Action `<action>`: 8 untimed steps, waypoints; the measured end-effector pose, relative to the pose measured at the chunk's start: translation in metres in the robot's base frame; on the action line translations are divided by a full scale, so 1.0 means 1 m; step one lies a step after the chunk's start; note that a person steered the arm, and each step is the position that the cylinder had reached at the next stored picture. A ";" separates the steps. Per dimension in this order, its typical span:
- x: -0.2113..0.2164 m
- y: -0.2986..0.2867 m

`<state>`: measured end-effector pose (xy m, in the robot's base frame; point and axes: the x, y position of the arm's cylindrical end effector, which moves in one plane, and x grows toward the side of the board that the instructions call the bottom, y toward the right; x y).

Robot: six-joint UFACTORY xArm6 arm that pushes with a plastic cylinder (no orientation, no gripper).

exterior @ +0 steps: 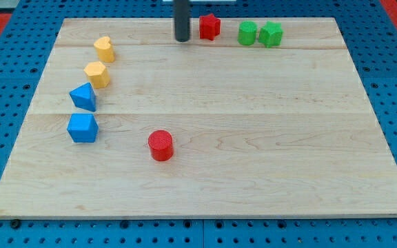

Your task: Adjust the red star at the left side of the green circle

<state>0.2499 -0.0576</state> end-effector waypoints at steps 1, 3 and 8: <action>-0.037 -0.007; -0.058 0.024; -0.058 0.079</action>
<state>0.1921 0.0214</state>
